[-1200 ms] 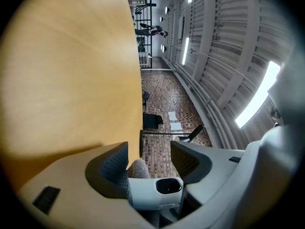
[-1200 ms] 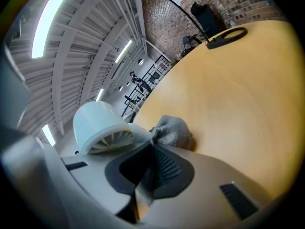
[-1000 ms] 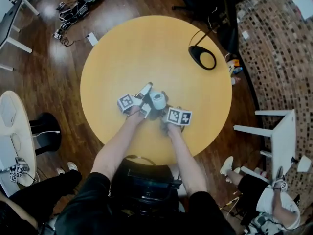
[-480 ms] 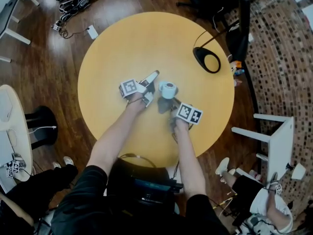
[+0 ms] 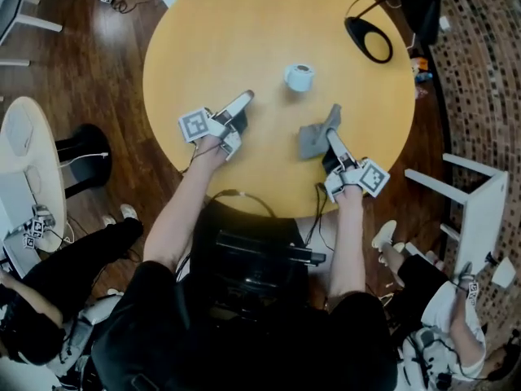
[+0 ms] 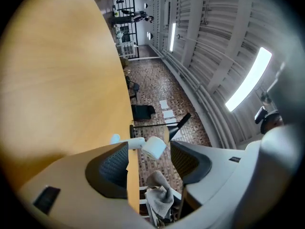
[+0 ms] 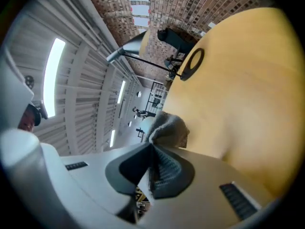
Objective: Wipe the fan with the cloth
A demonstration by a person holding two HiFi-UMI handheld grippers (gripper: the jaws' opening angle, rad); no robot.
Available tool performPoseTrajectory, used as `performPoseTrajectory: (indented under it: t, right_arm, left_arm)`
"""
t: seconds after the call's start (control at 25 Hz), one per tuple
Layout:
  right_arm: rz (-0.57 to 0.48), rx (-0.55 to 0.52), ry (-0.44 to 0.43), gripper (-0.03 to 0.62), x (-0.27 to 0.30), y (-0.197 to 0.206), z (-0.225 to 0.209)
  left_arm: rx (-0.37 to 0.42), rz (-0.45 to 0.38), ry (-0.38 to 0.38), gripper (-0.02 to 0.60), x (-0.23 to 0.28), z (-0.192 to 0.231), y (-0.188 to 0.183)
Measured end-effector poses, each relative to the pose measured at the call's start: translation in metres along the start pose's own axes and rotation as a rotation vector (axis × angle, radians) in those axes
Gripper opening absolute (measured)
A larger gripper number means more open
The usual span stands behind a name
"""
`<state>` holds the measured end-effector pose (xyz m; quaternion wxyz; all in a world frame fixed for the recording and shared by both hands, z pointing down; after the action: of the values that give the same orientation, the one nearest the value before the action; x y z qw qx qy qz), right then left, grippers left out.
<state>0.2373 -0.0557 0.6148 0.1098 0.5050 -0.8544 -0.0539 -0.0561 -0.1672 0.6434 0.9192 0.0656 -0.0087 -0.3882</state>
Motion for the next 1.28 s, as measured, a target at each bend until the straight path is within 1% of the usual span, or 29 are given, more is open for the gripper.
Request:
performPoseTrajectory:
  t: [0.08, 0.16, 0.24, 0.32, 0.4, 0.52, 0.64, 0.68, 0.88, 1.04, 1.16, 1.28]
  right_arm:
    - [-0.004, -0.002, -0.065, 0.026, -0.022, 0.008, 0.019]
    - [-0.005, -0.014, -0.105, 0.028, -0.041, 0.017, 0.037]
    - [-0.001, -0.022, -0.149, 0.028, -0.055, 0.023, 0.055]
    - [0.011, -0.029, -0.179, 0.028, -0.07, 0.026, 0.068]
    - [0.025, -0.035, -0.191, 0.028, -0.089, 0.031, 0.077]
    - [0.045, -0.061, -0.224, 0.028, -0.104, 0.045, 0.09]
    - [0.06, -0.105, -0.276, 0.028, -0.104, 0.062, 0.105]
    - [0.06, -0.123, -0.286, 0.026, -0.104, 0.067, 0.109]
    - [0.021, -0.2, -0.28, 0.026, -0.119, 0.088, 0.127]
    - [-0.015, -0.236, -0.255, 0.026, -0.129, 0.103, 0.137]
    - [-0.04, -0.247, -0.236, 0.026, -0.133, 0.125, 0.149]
    - [-0.052, -0.276, -0.219, 0.026, -0.135, 0.157, 0.163]
  left_arm:
    - [-0.008, 0.008, 0.049, 0.259, -0.025, -0.025, 0.016]
    - [0.007, 0.022, 0.083, 0.259, -0.047, -0.05, 0.029]
    - [0.025, 0.011, 0.11, 0.259, -0.063, -0.075, 0.039]
    - [0.061, -0.01, 0.132, 0.259, -0.073, -0.099, 0.048]
    - [0.101, -0.013, 0.15, 0.259, -0.081, -0.122, 0.062]
    - [0.162, 0.014, 0.161, 0.259, -0.1, -0.149, 0.078]
    - [0.237, 0.053, 0.174, 0.259, -0.122, -0.168, 0.082]
    - [0.247, 0.064, 0.182, 0.259, -0.128, -0.174, 0.084]
    - [0.244, 0.116, 0.22, 0.249, -0.141, -0.19, 0.096]
    - [0.28, 0.167, 0.26, 0.249, -0.147, -0.197, 0.102]
    - [0.246, 0.204, 0.278, 0.249, -0.166, -0.192, 0.105]
    - [0.222, 0.209, 0.289, 0.248, -0.195, -0.183, 0.096]
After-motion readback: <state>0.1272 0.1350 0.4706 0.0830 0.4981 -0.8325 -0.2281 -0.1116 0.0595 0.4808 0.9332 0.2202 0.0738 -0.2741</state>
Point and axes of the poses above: the fingertips, and each gripper's own axes: x forward along the fingers, z to its left, y out of its underside, the point moved 5 cm from there along -x, backward along the fingers, and after that the axes turned 10 degrees about -z, right-handed, at the moved point
